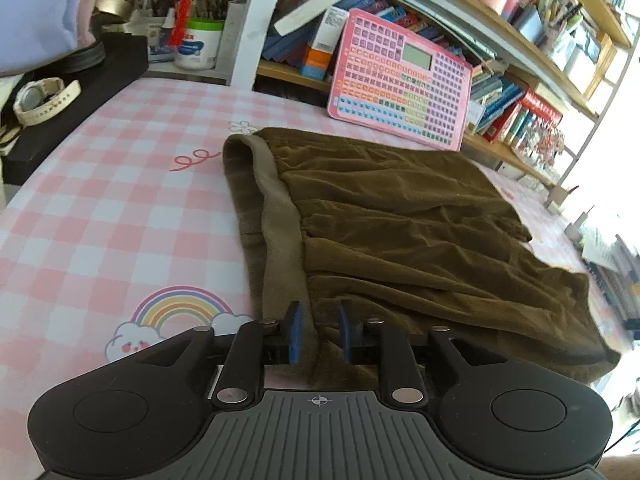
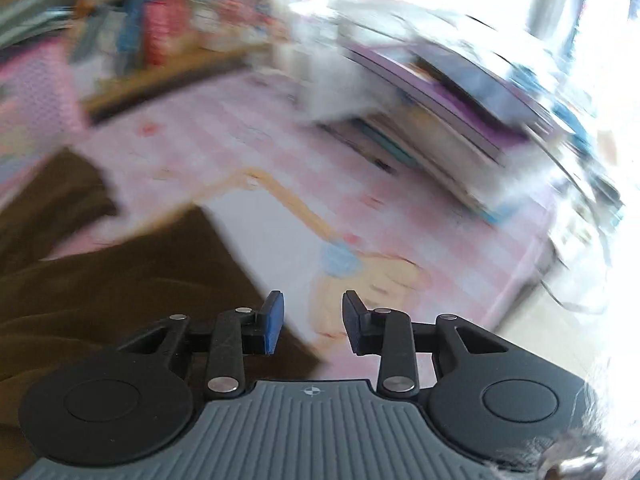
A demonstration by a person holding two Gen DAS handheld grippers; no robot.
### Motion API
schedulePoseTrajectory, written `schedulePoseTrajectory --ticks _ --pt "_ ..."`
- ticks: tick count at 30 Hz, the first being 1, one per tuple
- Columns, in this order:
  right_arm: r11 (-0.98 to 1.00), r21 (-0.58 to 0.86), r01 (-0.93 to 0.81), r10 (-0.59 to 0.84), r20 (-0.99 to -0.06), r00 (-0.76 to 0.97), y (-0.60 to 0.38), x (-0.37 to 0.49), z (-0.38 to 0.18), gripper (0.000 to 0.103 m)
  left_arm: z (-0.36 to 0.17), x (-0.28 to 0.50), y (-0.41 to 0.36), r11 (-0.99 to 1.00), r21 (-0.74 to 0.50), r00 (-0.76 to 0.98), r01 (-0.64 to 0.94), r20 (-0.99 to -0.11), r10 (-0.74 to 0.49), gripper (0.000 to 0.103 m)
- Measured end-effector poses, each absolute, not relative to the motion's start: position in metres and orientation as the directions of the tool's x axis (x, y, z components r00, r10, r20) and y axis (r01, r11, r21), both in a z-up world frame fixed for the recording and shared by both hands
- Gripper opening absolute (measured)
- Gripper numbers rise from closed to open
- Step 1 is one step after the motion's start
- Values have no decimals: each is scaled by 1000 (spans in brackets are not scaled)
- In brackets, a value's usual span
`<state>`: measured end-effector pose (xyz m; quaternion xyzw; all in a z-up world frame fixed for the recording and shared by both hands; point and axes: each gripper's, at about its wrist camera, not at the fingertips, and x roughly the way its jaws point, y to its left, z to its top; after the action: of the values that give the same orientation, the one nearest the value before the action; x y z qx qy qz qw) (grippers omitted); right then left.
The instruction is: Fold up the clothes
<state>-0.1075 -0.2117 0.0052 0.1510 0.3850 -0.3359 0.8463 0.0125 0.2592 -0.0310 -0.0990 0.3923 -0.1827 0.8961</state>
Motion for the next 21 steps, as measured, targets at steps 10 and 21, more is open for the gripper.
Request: schedulePoseTrajectory --ticks 10,21 --pt "859 -16 511 -283 -848 449 -163 -79 -39 29 -32 10 271 929 -336 633 154 -689 -354 53" --pt "884 -79 461 -312 -835 454 -149 -76 -42 26 -37 20 259 909 -385 628 163 -670 -396 4"
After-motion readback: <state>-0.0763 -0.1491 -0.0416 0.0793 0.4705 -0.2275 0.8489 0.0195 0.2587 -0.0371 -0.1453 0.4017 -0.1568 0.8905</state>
